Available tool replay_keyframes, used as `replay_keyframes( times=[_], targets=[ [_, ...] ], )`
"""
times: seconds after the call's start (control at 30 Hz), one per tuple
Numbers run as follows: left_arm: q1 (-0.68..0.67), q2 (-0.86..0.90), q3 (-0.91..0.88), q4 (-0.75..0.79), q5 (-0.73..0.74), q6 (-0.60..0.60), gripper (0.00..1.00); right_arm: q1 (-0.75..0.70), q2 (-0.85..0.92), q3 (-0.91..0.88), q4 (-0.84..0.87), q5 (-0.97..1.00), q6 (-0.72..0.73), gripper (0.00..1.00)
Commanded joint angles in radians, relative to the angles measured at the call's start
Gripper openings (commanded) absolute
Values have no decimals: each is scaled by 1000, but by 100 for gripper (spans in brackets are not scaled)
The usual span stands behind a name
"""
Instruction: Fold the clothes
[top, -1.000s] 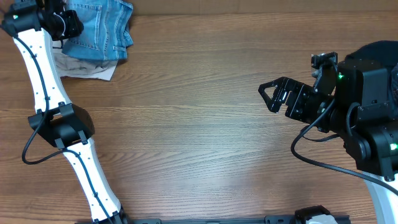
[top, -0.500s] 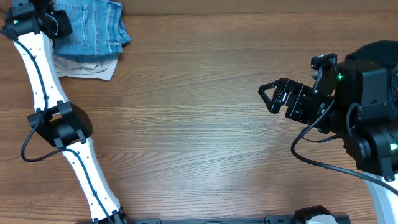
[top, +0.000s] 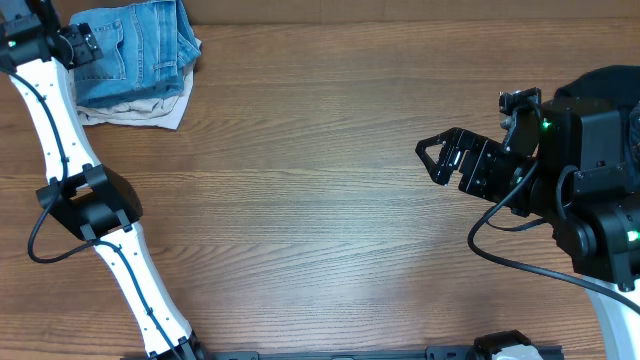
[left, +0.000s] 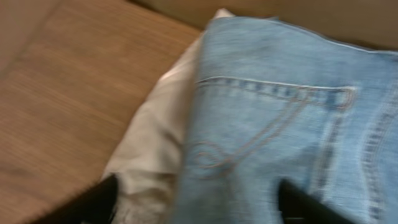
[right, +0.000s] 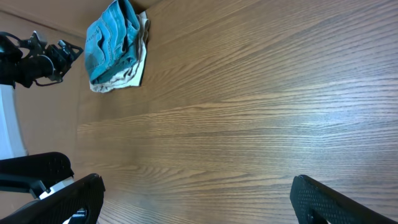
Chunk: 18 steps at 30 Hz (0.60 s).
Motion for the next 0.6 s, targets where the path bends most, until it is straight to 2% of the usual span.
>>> replay_keyframes(
  times=[0.0,0.03,0.07,0.37,0.43,0.57],
  targets=[
    [-29,-55,31,42,129,-18,25,-8,1,3,6,5,5,100],
    [-35,-54,30,47,127,-18,6,-8,1,3,5,2,5,99],
    [-41,-53,27,50,124,-20,4,-8,1,3,5,2,8,99],
    [-59,-53,-69,34,111,-25,4,-8,1,3,5,2,8,99],
    [-58,-53,-116,47,66,-25,4,-8,1,3,5,2,8,99],
    [-46,-53,-237,108,-118,-25,5,-8,1,3,3,3,8,99]
  ],
)
